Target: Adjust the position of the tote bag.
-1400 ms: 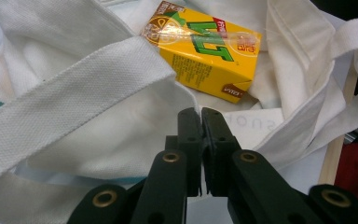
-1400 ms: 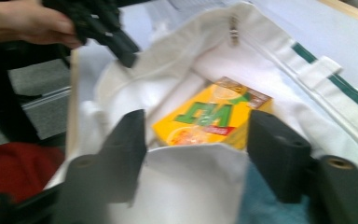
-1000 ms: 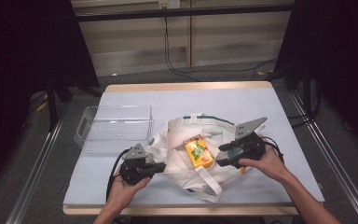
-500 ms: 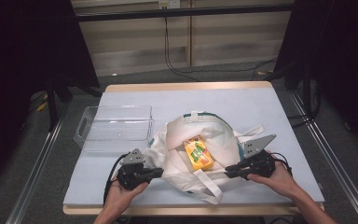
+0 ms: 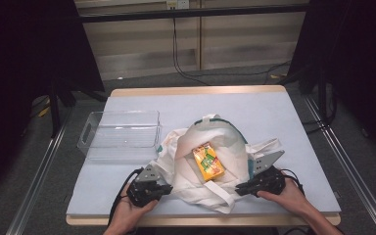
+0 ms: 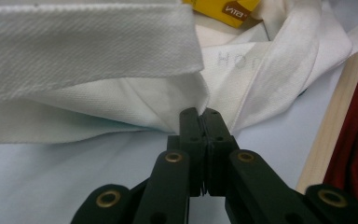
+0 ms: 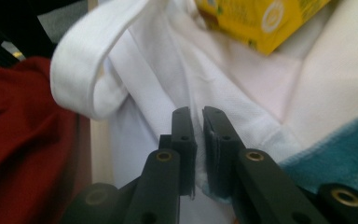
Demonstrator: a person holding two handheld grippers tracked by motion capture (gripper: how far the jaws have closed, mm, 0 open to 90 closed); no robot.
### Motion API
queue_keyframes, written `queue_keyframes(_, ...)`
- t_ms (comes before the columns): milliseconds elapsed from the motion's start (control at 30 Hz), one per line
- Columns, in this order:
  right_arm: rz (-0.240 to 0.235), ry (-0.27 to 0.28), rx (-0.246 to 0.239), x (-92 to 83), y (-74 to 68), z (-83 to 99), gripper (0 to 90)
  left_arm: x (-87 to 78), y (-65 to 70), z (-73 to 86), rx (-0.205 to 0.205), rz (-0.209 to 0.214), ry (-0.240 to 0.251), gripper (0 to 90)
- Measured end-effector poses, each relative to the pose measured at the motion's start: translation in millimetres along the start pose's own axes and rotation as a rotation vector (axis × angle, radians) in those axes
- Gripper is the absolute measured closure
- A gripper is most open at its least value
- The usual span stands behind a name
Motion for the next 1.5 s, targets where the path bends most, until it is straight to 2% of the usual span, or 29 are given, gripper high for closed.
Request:
queue_keyframes(100, -0.016, 0.013, 0.026, 0.5, 2.1, 1.6, 84.5, -0.4, -3.1, 0.5, -0.011, 0.022, 0.003, 88.9)
queue_keyframes(233, -0.018, 0.009, 0.019, 0.3, 2.8, 0.3, 84.3, 0.7, -6.4, -1.3, -0.021, 0.046, 0.039, 88.4)
queue_keyframes(300, -0.011, 0.014, 0.012, -1.3, 1.9, -1.1, 81.1, -3.3, -7.2, -2.3, -0.032, 0.054, 0.055, 87.8)
queue_keyframes(367, -0.011, 0.035, 0.009, -6.5, 1.2, -4.1, 76.5, -9.5, -5.6, -6.2, -0.028, 0.055, 0.095, 86.9)
queue_keyframes(400, 0.004, 0.058, 0.015, -10.9, 2.0, -6.5, 73.0, -12.2, -4.3, -8.2, -0.026, 0.052, 0.112, 84.9)
queue_keyframes(533, 0.004, 0.109, 0.039, -21.5, 3.5, -11.1, 65.9, -19.1, -2.4, -12.8, -0.024, 0.051, 0.154, 79.7)
queue_keyframes(600, 0.011, 0.122, 0.039, -24.5, 3.5, -13.8, 62.1, -23.1, -2.7, -14.5, -0.035, 0.031, 0.172, 73.5)
queue_keyframes(667, 0.019, 0.128, 0.041, -25.7, 3.5, -16.4, 59.0, -27.5, -2.8, -17.0, -0.024, 0.009, 0.192, 71.0)
queue_keyframes(733, 0.021, 0.132, 0.042, -26.8, 2.6, -19.6, 56.1, -30.0, -3.5, -19.4, -0.026, 0.005, 0.209, 65.2)
queue_keyframes(933, 0.027, 0.164, 0.048, -31.6, 3.6, -25.5, 51.2, -35.6, 0.7, -28.5, -0.013, 0.006, 0.262, 57.6)
queue_keyframes(1167, 0.048, 0.210, 0.068, -41.1, 7.1, -29.0, 49.1, -39.7, 10.5, -40.4, 0.000, -0.020, 0.293, 50.8)
queue_keyframes(1333, 0.063, 0.216, 0.071, -41.7, 7.7, -30.1, 48.6, -33.9, 21.0, -52.4, 0.017, 0.007, 0.297, 49.6)
queue_keyframes(1500, 0.074, 0.214, 0.070, -40.6, 8.1, -30.2, 48.7, -17.3, 22.3, -61.3, -0.018, 0.015, 0.281, 44.1)
Point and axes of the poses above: each handheld gripper's, and its own axes: x roughly forward along the jaws, z roughly out of its underside, y roughly to its right, the point moved 6 cm from there along x, roughly forward along the jaws, and after that the axes turned 12 degrees about z, right-handed, at the moved point
